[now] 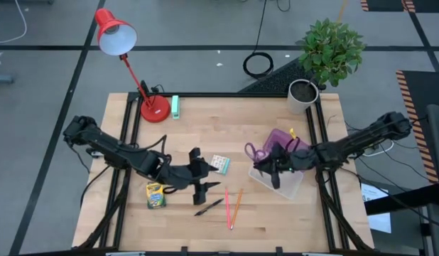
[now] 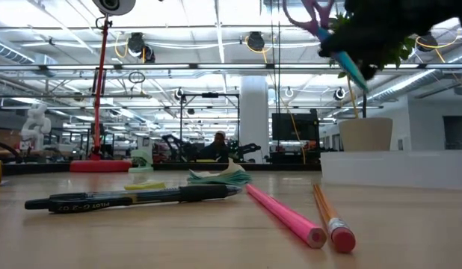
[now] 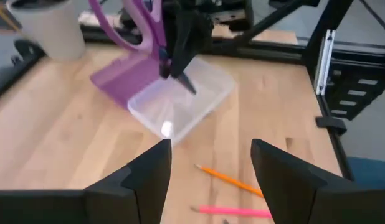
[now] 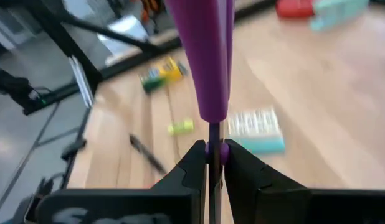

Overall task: Pack school essentials
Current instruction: Put the scissors into the supply box

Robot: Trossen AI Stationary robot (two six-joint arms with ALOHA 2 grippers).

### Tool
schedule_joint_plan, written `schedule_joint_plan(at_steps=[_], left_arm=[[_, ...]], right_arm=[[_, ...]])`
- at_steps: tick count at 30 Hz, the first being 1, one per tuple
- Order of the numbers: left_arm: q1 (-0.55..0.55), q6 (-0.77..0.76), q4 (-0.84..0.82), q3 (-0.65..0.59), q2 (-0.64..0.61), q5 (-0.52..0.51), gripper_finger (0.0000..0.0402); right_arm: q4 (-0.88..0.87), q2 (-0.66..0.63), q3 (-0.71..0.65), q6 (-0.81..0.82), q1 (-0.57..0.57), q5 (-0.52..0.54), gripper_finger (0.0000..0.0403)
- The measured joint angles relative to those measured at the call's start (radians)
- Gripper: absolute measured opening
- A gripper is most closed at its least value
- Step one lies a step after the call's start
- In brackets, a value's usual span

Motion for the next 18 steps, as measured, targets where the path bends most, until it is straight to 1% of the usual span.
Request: schedule_joint_plan(at_steps=[2,4,8,10,15,18], left_arm=[[-0.015,-0.056,-0.014,0.000,0.001,-0.003,0.0225],[-0.036,-0.098,-0.018,0.000,0.001,-0.004,0.0225],[-0.078,-0.098,-0.023,0.000,0.001,-0.004,0.0225],[-0.089,-0.083,-0.022,0.000,0.001,-0.005,0.0225],[-0.096,-0.052,-0.023,0.000,0.001,-0.007,0.0225],[-0.085,-0.048,-0.026,0.000,0.001,-0.007,0.0225]], right_arm=[[-0.081,-0.006,0.000,0.077,0.040,0.027,0.0028],[-0.165,-0.006,0.000,0.148,0.081,0.031,0.0028],[-0.312,-0.006,0.000,0.252,0.131,0.032,0.0028],[-0.396,-0.008,0.013,0.284,0.141,0.032,0.0028],[-0.663,-0.003,0.113,0.344,0.145,0.031,0.0028],[-0.736,0.011,0.141,0.362,0.144,0.048,0.0028]])
